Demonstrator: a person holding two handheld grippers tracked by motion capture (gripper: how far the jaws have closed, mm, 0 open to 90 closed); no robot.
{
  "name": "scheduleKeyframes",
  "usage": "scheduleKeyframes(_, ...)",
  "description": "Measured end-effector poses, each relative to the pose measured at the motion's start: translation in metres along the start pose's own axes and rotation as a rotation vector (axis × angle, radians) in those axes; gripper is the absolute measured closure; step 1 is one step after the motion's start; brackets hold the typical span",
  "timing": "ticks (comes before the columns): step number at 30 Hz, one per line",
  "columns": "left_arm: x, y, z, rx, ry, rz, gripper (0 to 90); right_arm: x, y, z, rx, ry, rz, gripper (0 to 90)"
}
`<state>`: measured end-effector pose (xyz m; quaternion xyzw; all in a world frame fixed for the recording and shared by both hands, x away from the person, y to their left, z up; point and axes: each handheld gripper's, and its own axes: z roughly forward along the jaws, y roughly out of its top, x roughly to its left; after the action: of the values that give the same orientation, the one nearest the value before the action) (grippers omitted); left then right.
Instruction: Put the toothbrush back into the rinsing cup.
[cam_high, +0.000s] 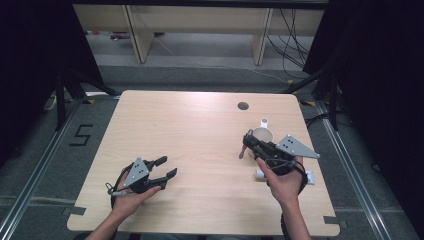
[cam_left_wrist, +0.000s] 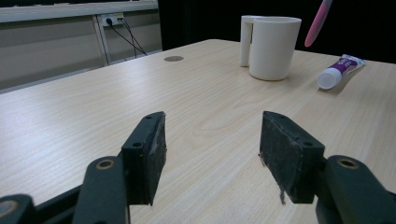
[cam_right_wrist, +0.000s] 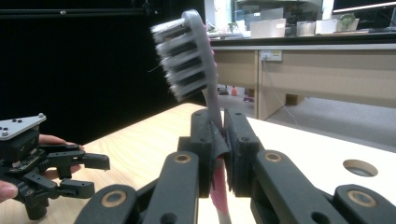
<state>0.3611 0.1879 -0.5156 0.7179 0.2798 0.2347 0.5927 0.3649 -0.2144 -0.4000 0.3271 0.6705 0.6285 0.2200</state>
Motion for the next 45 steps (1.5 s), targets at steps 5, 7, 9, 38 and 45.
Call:
scheduleKeyframes(5,0.001,-0.004,0.001,0.003,0.006,0.001,40.8,-0.003,0.004,-0.001,-0.003,-0.013,-0.002,83.3)
scheduleKeyframes(7,0.002,-0.005,0.002,0.007,0.008,-0.001,40.8,-0.004,0.005,-0.002,-0.003,-0.015,0.002,83.3)
scheduleKeyframes(9,0.002,-0.006,0.003,-0.012,0.001,-0.008,40.7,-0.005,0.006,-0.003,-0.005,-0.028,-0.008,83.3)
scheduleKeyframes(38,0.003,-0.007,0.002,0.001,0.022,-0.01,40.2,-0.022,0.024,-0.01,-0.042,-0.105,-0.021,83.3)
scheduleKeyframes(45,0.003,-0.007,0.002,0.001,0.022,-0.01,40.1,-0.027,0.029,-0.012,-0.038,-0.135,-0.027,83.3)
